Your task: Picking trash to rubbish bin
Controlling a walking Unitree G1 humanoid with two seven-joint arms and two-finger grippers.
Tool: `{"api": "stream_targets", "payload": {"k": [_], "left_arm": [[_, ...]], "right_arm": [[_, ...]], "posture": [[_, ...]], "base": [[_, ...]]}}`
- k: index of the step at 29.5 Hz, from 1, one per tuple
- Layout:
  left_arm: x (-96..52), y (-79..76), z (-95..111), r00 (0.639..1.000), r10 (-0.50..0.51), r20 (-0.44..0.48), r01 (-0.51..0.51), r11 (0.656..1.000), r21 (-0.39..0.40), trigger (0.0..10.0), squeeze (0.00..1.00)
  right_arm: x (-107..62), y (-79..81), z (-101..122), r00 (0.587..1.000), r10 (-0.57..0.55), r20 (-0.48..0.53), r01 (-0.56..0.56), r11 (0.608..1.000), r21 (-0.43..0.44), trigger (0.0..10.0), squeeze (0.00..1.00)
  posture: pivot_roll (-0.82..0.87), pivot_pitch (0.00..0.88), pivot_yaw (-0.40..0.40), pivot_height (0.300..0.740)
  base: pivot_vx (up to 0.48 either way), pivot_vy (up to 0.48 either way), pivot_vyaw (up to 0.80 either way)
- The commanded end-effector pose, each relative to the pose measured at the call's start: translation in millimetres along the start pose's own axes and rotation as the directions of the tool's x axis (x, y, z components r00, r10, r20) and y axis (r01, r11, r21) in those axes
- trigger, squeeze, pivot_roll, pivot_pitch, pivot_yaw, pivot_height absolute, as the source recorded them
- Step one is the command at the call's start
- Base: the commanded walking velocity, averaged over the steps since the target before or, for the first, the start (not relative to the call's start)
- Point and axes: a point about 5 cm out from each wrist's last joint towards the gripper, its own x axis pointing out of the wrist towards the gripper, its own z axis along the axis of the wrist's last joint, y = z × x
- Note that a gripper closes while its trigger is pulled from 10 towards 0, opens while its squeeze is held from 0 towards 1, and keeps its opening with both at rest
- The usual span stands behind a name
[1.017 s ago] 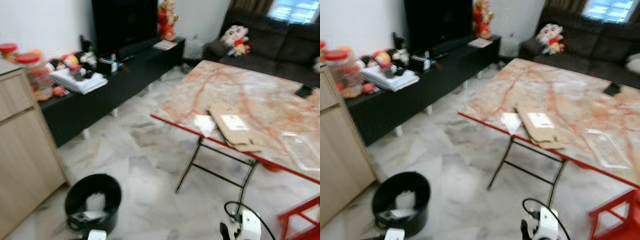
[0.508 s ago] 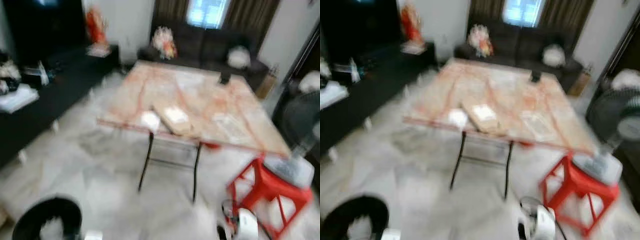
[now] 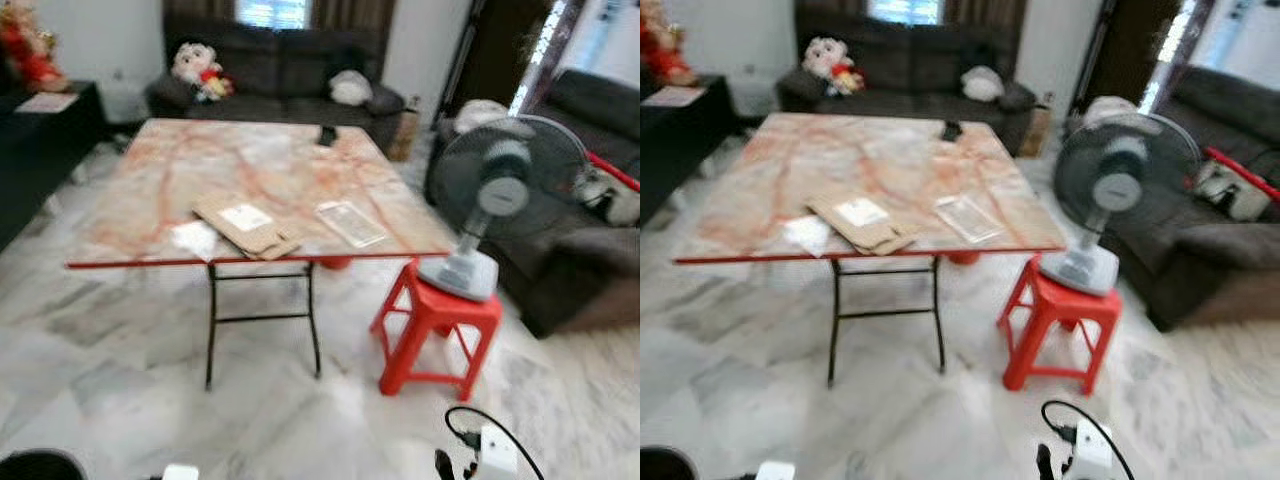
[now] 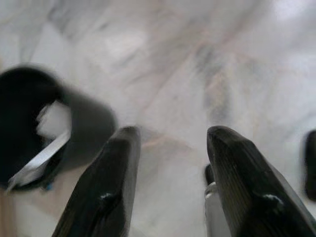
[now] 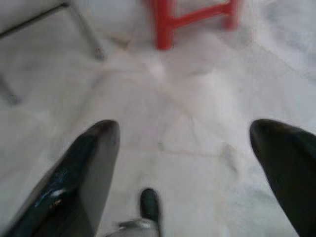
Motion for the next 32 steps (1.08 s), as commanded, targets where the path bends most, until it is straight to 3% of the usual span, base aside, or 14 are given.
{"api": "stream_targets", "payload": {"k": [1, 9, 14, 18, 19, 20, 21, 22, 23, 24, 26, 30, 31, 32], "left_arm": [[0.8, -0.7, 4.5, 1.000, 0.003, 0.018, -0.003, 1.000, 0.005, 10.0, 0.00], [3.7, 1.1, 18.8, 0.998, 0.018, 0.068, -0.017, 1.000, -0.014, 10.0, 0.00], [3.8, 0.4, 99.5, 0.908, 0.051, 0.416, -0.013, 0.995, -0.095, 10.0, 0.00], [0.3, 2.2, 120.7, 0.862, 0.074, 0.501, -0.013, 0.992, -0.123, 10.0, 0.00], [-7.9, 4.6, 151.4, 0.780, 0.097, 0.618, -0.021, 0.991, -0.130, 10.0, 0.00], [-11.7, 5.3, 162.0, 0.746, 0.102, 0.658, -0.021, 0.991, -0.130, 10.0, 0.00], [-11.7, 5.3, 162.0, 0.746, 0.102, 0.658, -0.021, 0.991, -0.130, 10.0, 0.00], [-17.8, 5.3, 176.9, 0.695, 0.100, 0.712, -0.026, 0.993, -0.113, 10.0, 0.00], [-30.1, 5.4, 201.8, 0.603, 0.097, 0.792, -0.035, 0.995, -0.095, 10.0, 0.00], [-30.1, 5.4, 201.8, 0.603, 0.097, 0.792, -0.035, 0.995, -0.095, 10.0, 0.00], [-45.9, 7.4, 228.0, 0.503, 0.117, 0.856, -0.040, 0.993, -0.113, 10.0, 0.00], [-61.8, 10.6, 250.7, 0.420, 0.139, 0.897, -0.036, 0.990, -0.137, 10.0, 0.00], [-61.8, 10.6, 250.7, 0.420, 0.139, 0.897, -0.036, 0.990, -0.137, 10.0, 0.00], [-69.7, 12.6, 261.1, 0.385, 0.153, 0.910, -0.026, 0.988, -0.155, 10.0, 0.00]], "right_arm": [[2.1, 3.2, 9.7, 0.999, 0.009, 0.033, -0.009, 1.000, 0.001, 10.0, 0.00], [3.7, 6.0, 20.0, 0.997, 0.021, 0.077, -0.022, 1.000, 0.001, 10.0, 0.00], [8.1, 26.9, 78.5, 0.952, 0.119, 0.282, -0.102, 0.992, -0.076, 10.0, 0.00], [7.4, 32.1, 93.9, 0.931, 0.141, 0.337, -0.114, 0.989, -0.098, 10.0, 0.00], [4.3, 44.3, 119.1, 0.882, 0.194, 0.430, -0.154, 0.980, -0.127, 10.0, 0.00], [2.6, 49.1, 128.3, 0.860, 0.214, 0.463, -0.169, 0.976, -0.136, 10.0, 0.00], [2.6, 49.1, 128.3, 0.860, 0.214, 0.463, -0.169, 0.976, -0.136, 10.0, 0.00], [-0.7, 57.3, 142.0, 0.823, 0.248, 0.511, -0.197, 0.968, -0.153, 10.0, 0.00], [-9.5, 74.0, 168.1, 0.741, 0.311, 0.595, -0.241, 0.950, -0.197, 10.0, 0.00], [-9.5, 74.0, 168.1, 0.741, 0.311, 0.595, -0.241, 0.950, -0.197, 10.0, 0.00], [-24.9, 93.1, 201.5, 0.627, 0.353, 0.694, -0.280, 0.934, -0.222, 10.0, 0.00], [-47.5, 113.0, 237.6, 0.496, 0.378, 0.782, -0.309, 0.918, -0.248, 10.0, 0.00], [-47.5, 113.0, 237.6, 0.496, 0.378, 0.782, -0.309, 0.918, -0.248, 10.0, 0.00], [-59.0, 122.4, 251.7, 0.435, 0.393, 0.810, -0.325, 0.908, -0.265, 10.0, 0.00]], "posture": [[-0.08, 0.000, -0.102, 0.740], [-0.08, 0.009, -0.102, 0.740], [-0.08, 0.020, -0.104, 0.740], [-0.08, 0.020, -0.104, 0.740], [-0.08, 0.020, -0.104, 0.740], [-0.08, 0.022, -0.102, 0.740], [-0.08, 0.022, -0.102, 0.740], [-0.08, 0.023, -0.101, 0.740], [-0.08, 0.023, -0.098, 0.740], [-0.08, 0.023, -0.098, 0.740], [-0.09, 0.022, -0.096, 0.740], [-0.09, 0.023, -0.094, 0.740], [-0.09, 0.023, -0.094, 0.740], [-0.09, 0.022, -0.095, 0.740]], "base": [[0.000, 0.000, -0.80], [0.000, 0.000, -0.20], [0.000, 0.000, 0.00], [0.000, 0.000, 0.00], [0.000, 0.000, 0.00], [0.000, 0.000, 0.00], [0.000, 0.000, 0.00], [0.000, 0.000, 0.00], [0.000, 0.000, 0.00], [0.000, 0.000, 0.00], [0.000, 0.000, 0.00], [0.000, 0.000, 0.00], [0.000, 0.000, 0.00], [0.000, 0.000, 0.00]]}}
